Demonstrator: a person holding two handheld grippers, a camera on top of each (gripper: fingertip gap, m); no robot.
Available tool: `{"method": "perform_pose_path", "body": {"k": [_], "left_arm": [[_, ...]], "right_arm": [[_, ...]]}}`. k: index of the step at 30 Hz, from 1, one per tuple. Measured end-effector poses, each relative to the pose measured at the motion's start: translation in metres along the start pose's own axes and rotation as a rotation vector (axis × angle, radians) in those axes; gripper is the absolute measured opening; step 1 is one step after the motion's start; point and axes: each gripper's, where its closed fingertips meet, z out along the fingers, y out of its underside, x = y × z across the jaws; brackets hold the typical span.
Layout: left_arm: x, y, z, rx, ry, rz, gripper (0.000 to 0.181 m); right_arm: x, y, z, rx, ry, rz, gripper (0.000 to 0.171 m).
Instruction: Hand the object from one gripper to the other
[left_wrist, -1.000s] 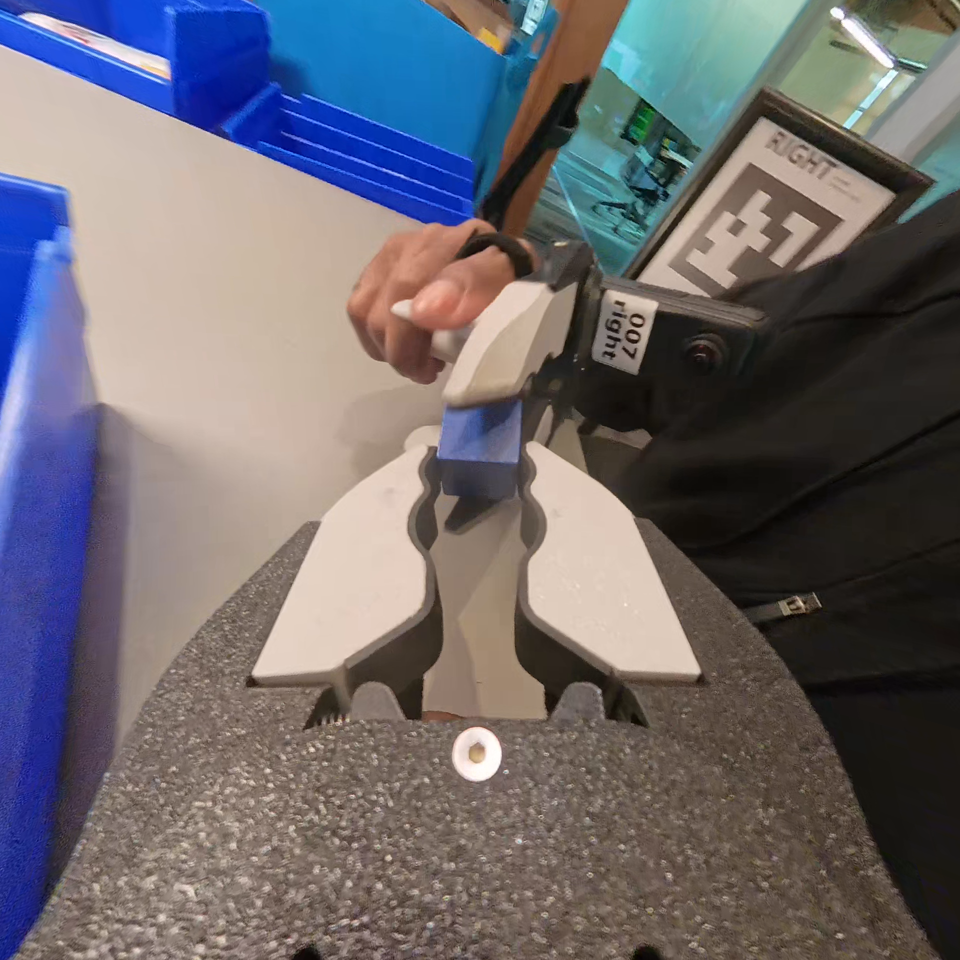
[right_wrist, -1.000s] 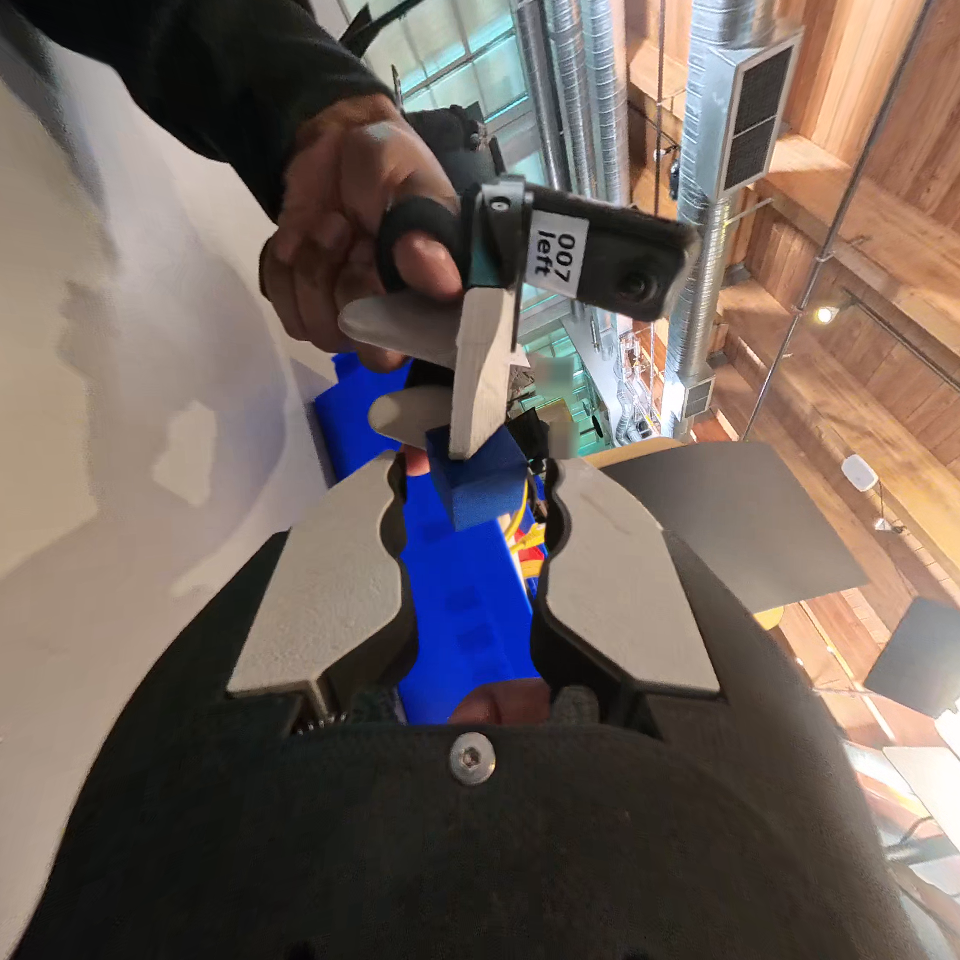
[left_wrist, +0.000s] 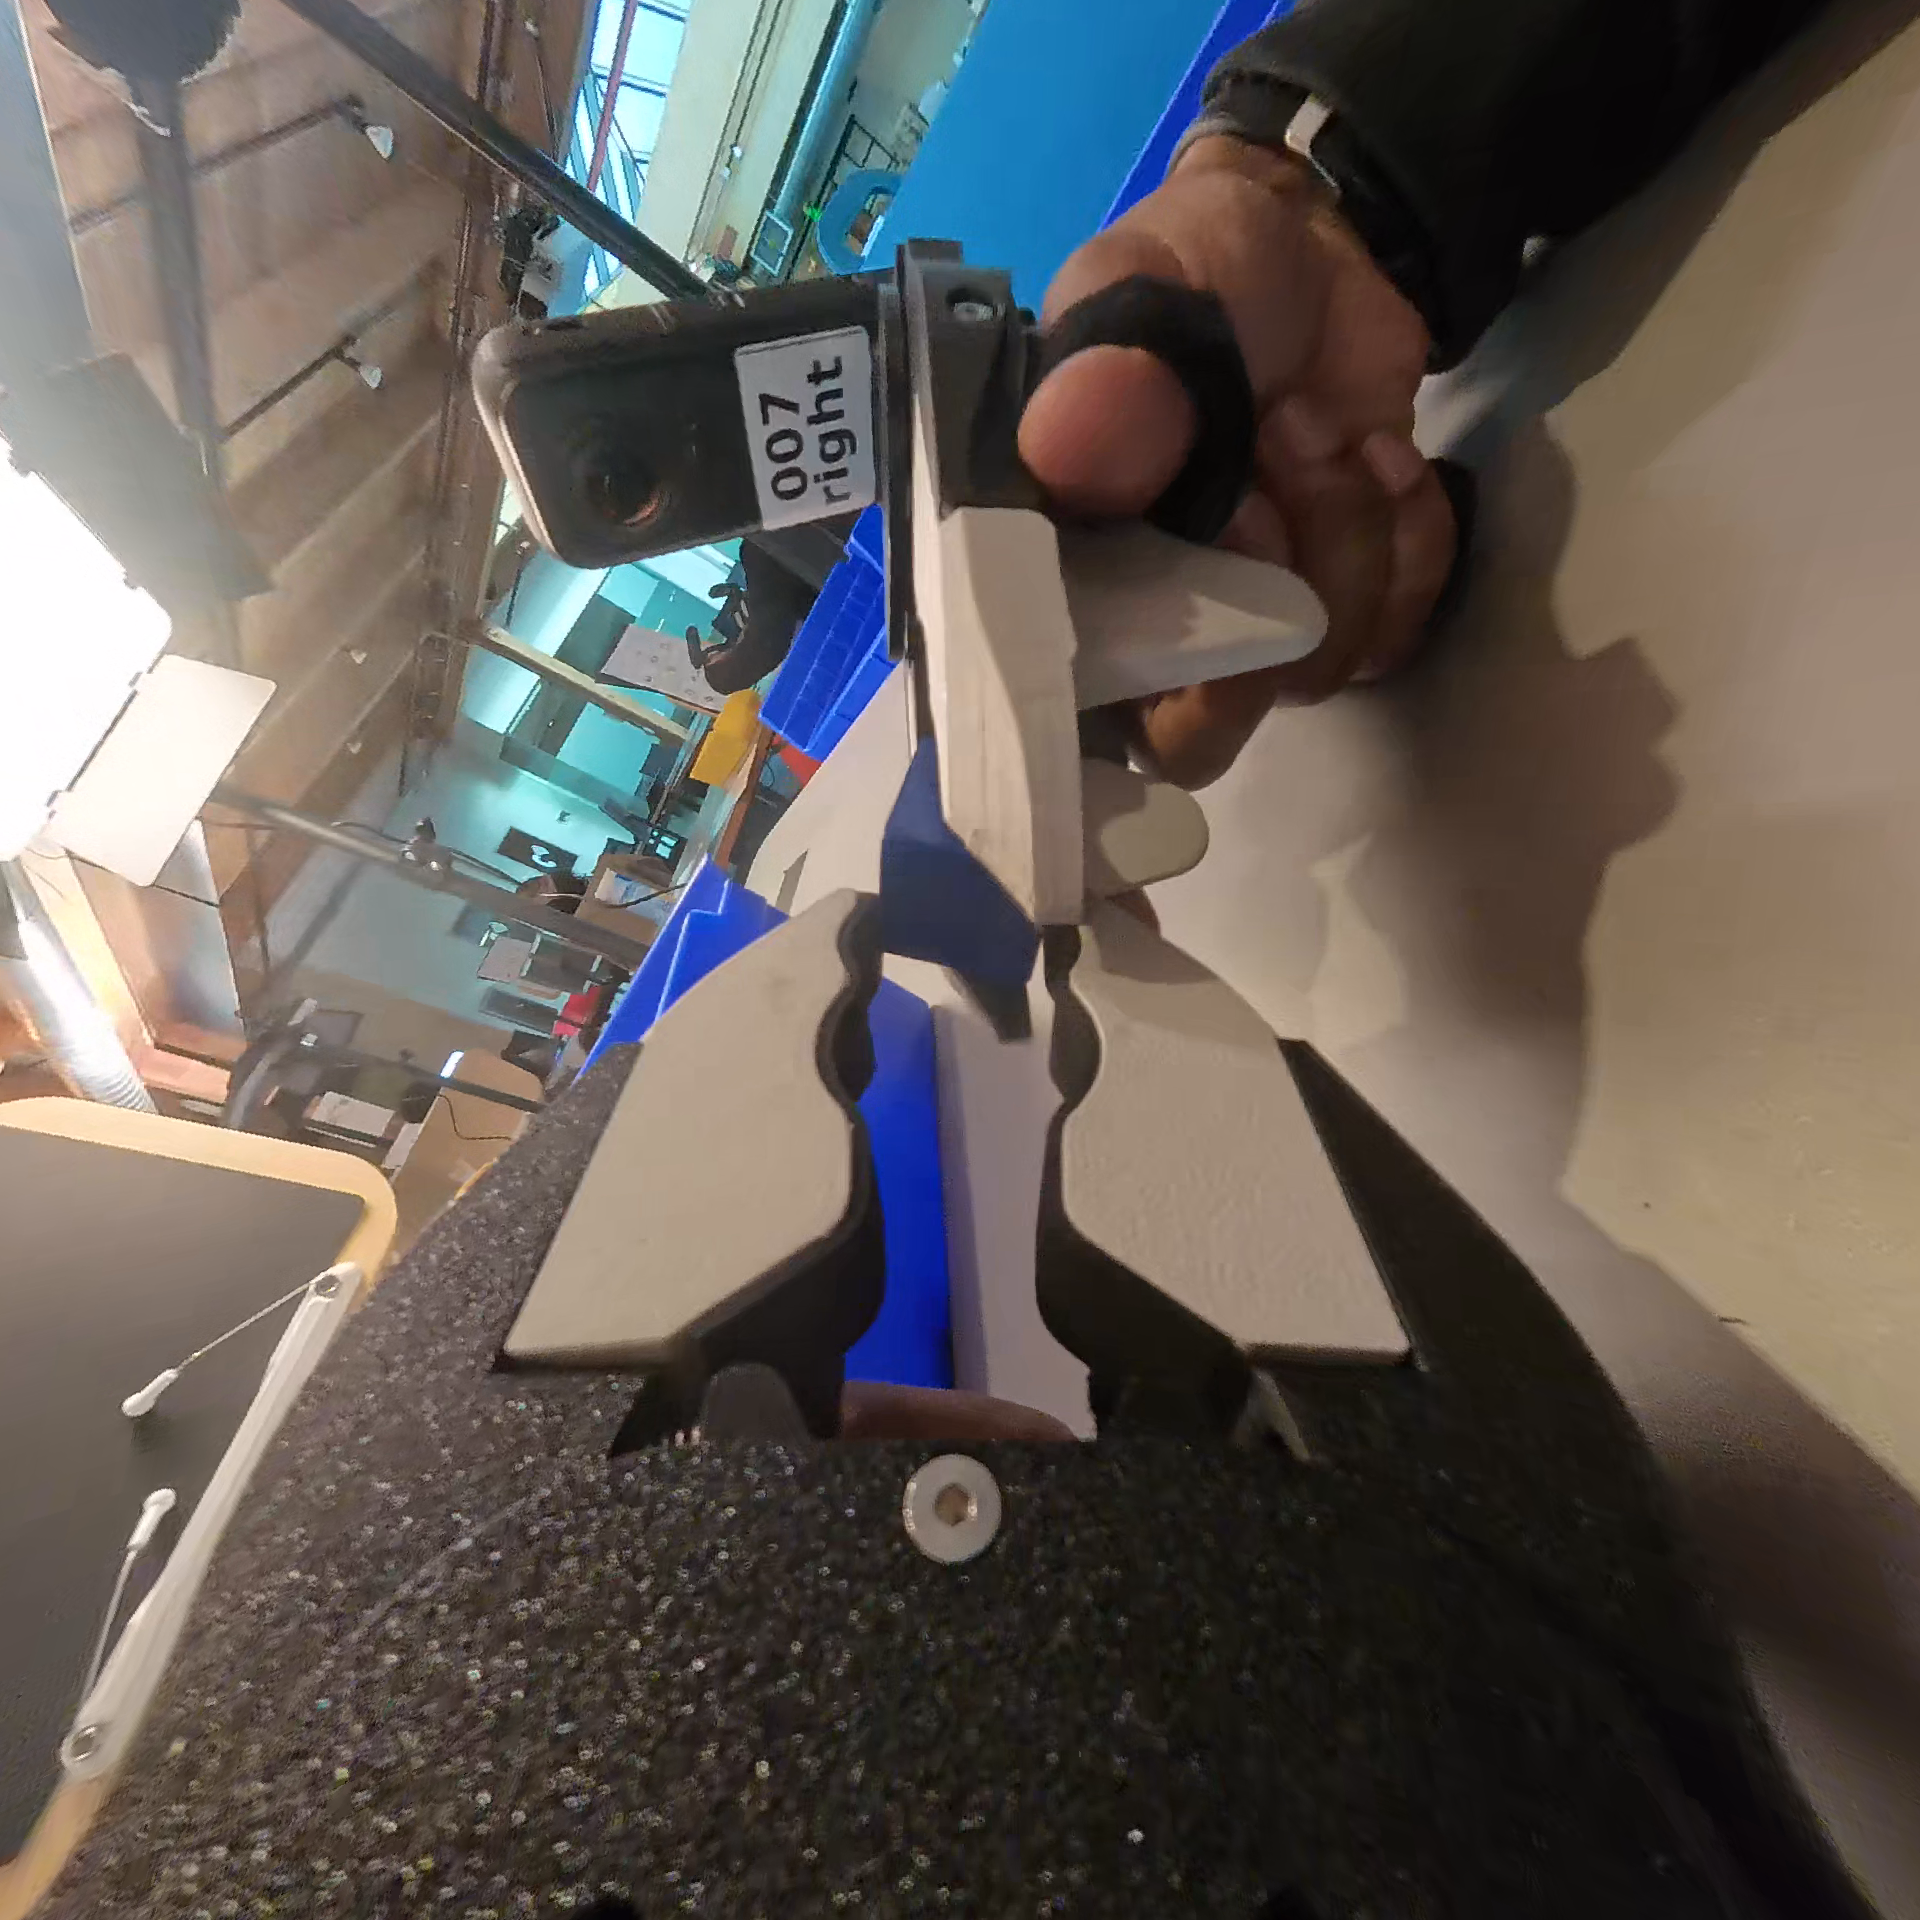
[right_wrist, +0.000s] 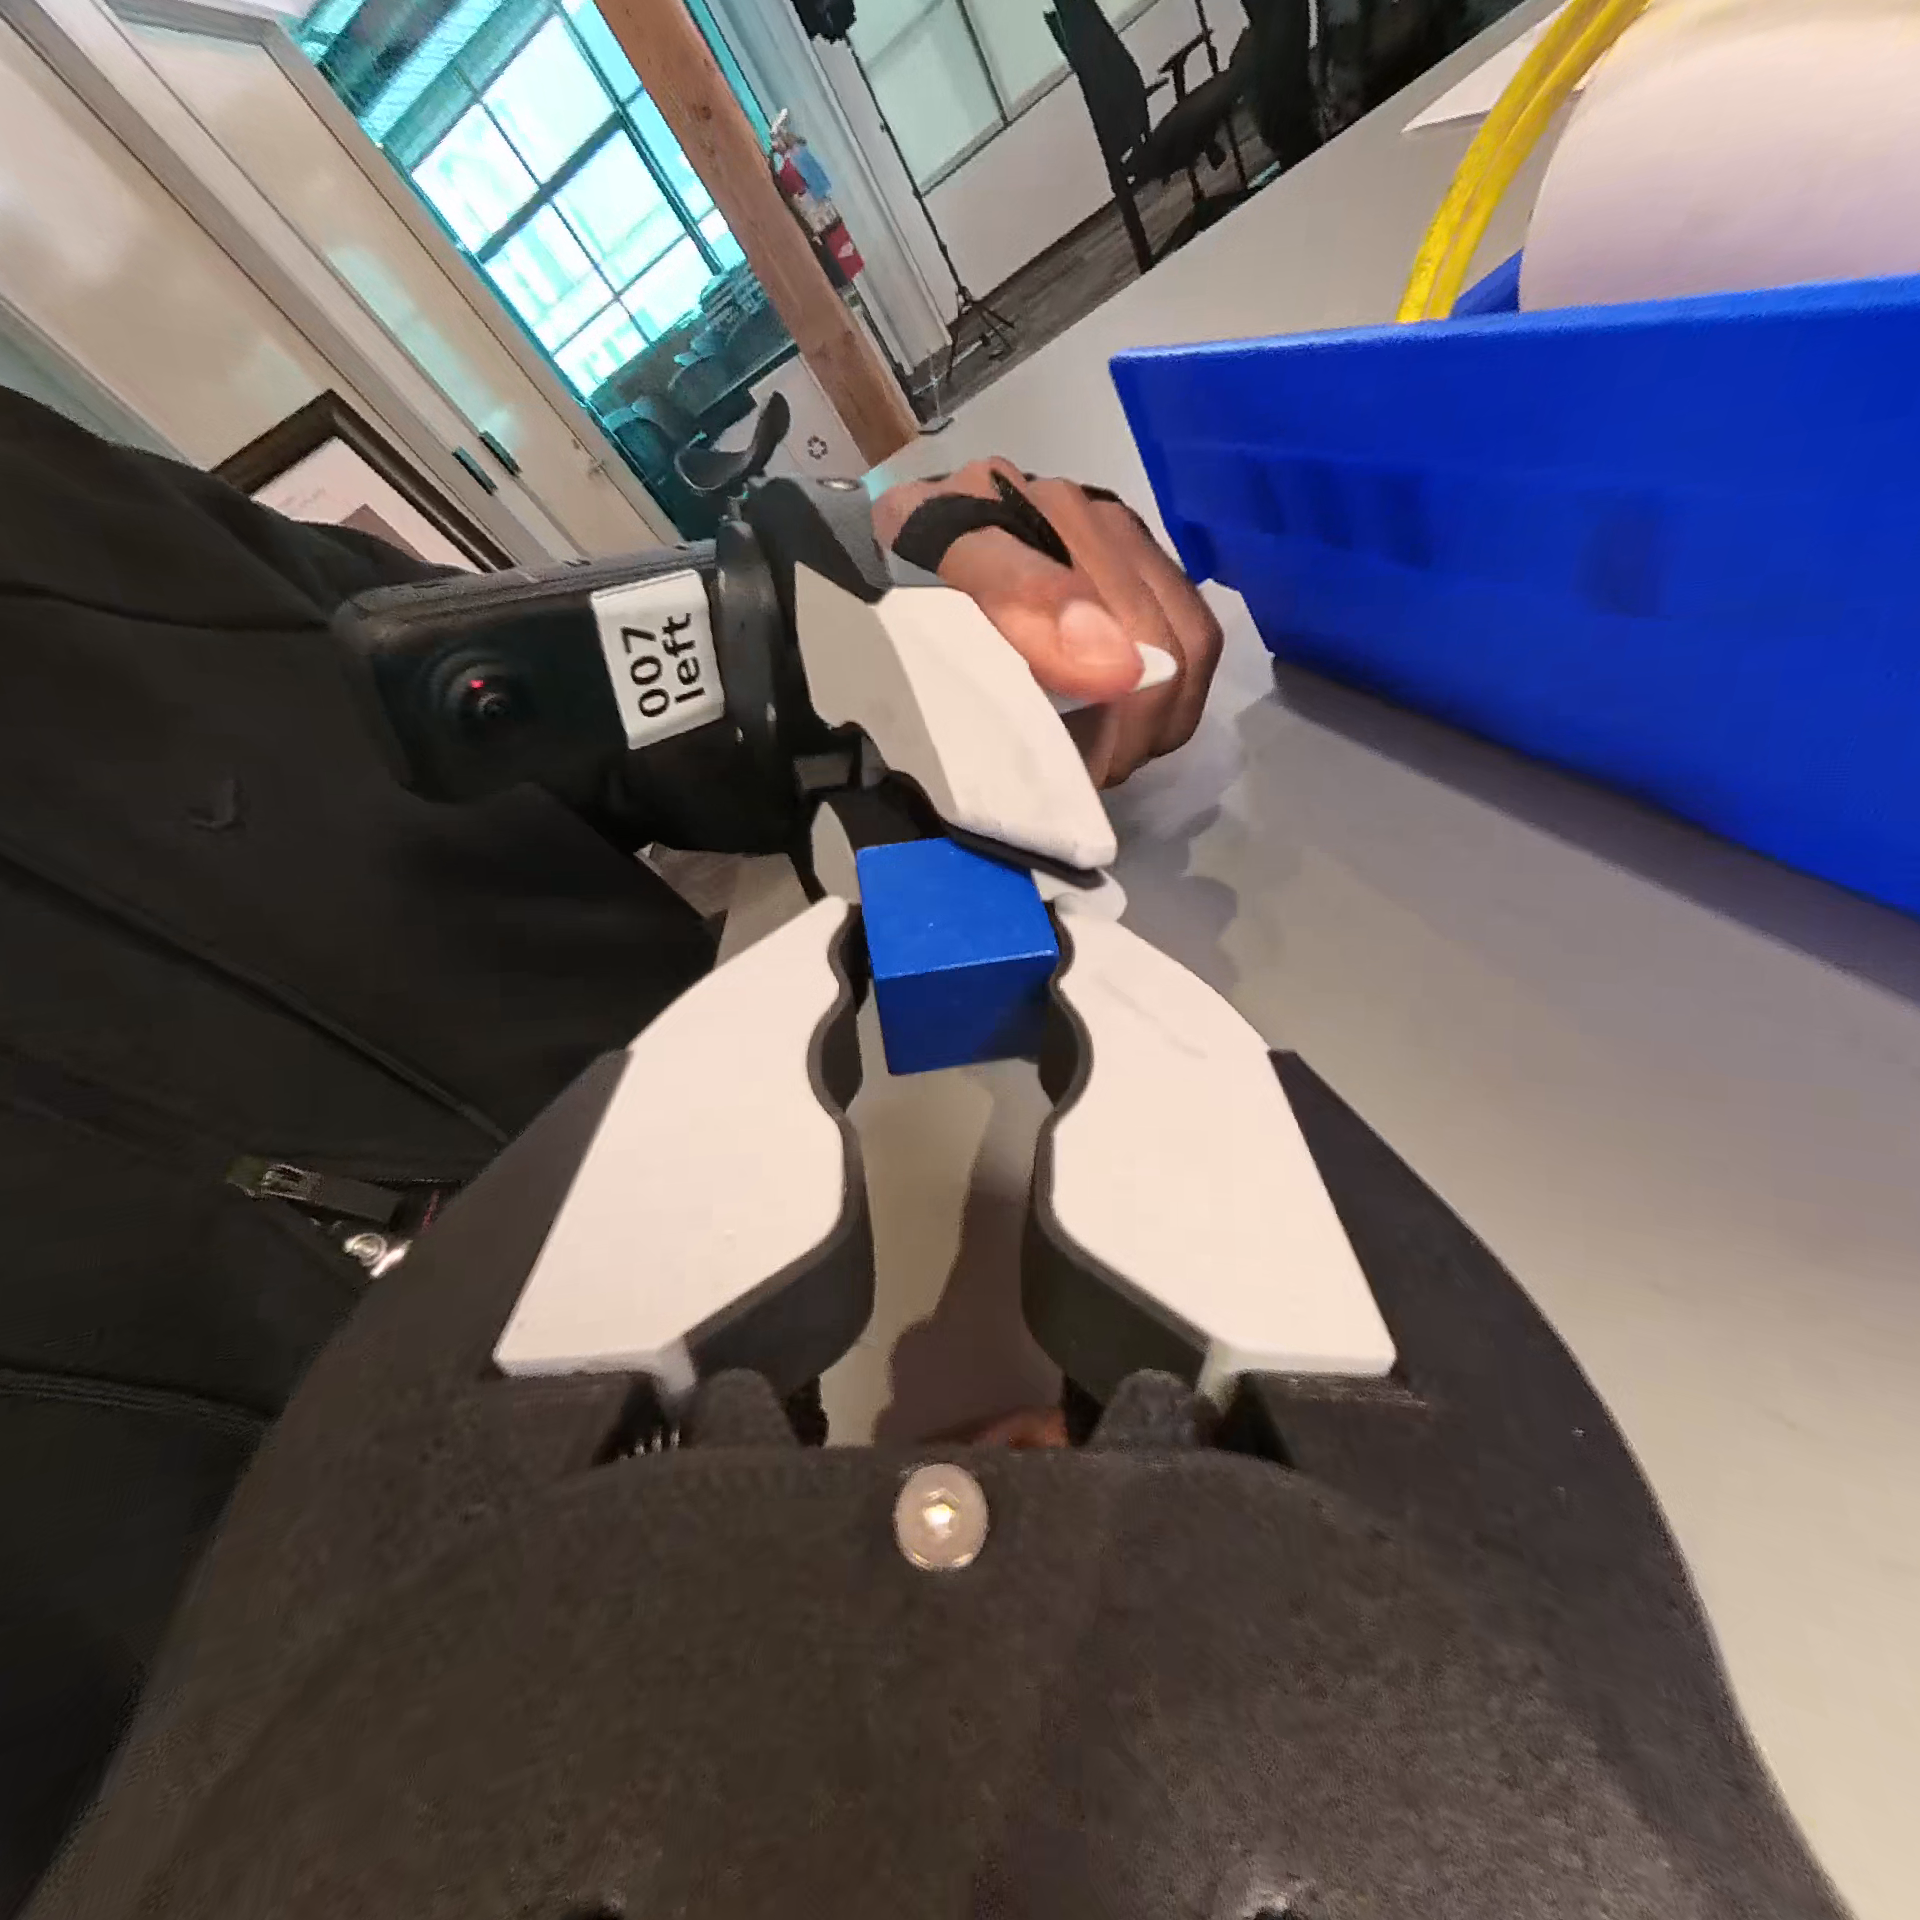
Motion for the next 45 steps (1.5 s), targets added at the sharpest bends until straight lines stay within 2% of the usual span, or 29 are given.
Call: {"method": "perform_pose_path", "body": {"k": [6,13,19,24,27,29,30,33,36,39,43,45], "left_arm": [[-0.003,-0.002,-0.001,-0.008,-0.04,0.025,0.029],[-0.013,-0.007,-0.004,-0.07,-0.129,-0.008,0.029],[-0.019,0.011,-0.007,-0.214,-0.242,-0.111,0.029],[-0.023,0.036,-0.007,-0.389,-0.3,-0.037,0.03],[-0.019,0.039,-0.003,-0.415,-0.292,-0.023,0.03],[-0.015,0.04,-0.001,-0.418,-0.279,-0.02,0.03],[-0.014,0.042,-0.001,-0.42,-0.272,-0.037,0.03],[-0.015,0.047,-0.001,-0.391,-0.248,-0.196,0.031],[-0.017,0.049,-0.003,-0.335,-0.183,-0.467,0.034],[-0.027,0.039,-0.008,-0.221,-0.134,-0.727,0.034],[-0.023,0.006,-0.008,0.029,0.117,-1.256,0.04],[-0.027,0.002,-0.007,0.127,0.177,-1.465,0.042]], "right_arm": [[-0.001,-0.001,0.001,0.019,0.011,-0.004,0.031],[0.0,-0.01,-0.004,0.115,0.048,0.038,0.047],[0.012,-0.015,-0.014,0.171,0.283,-0.081,0.05],[0.023,-0.022,-0.014,0.189,0.432,-0.162,0.054],[0.034,-0.024,-0.012,0.172,0.5,-0.158,0.052],[0.039,-0.023,-0.01,0.151,0.511,-0.144,0.037],[0.041,-0.022,-0.01,0.135,0.504,-0.139,0.036],[0.045,-0.025,-0.013,0.11,0.505,-0.194,0.035],[0.045,-0.036,-0.026,0.101,0.548,-0.396,0.035],[0.045,-0.048,-0.04,0.07,0.622,-0.692,0.035],[0.031,-0.054,-0.043,0.068,0.64,-1.17,0.035],[0.022,-0.052,-0.038,0.084,0.626,-1.353,0.036]]}}
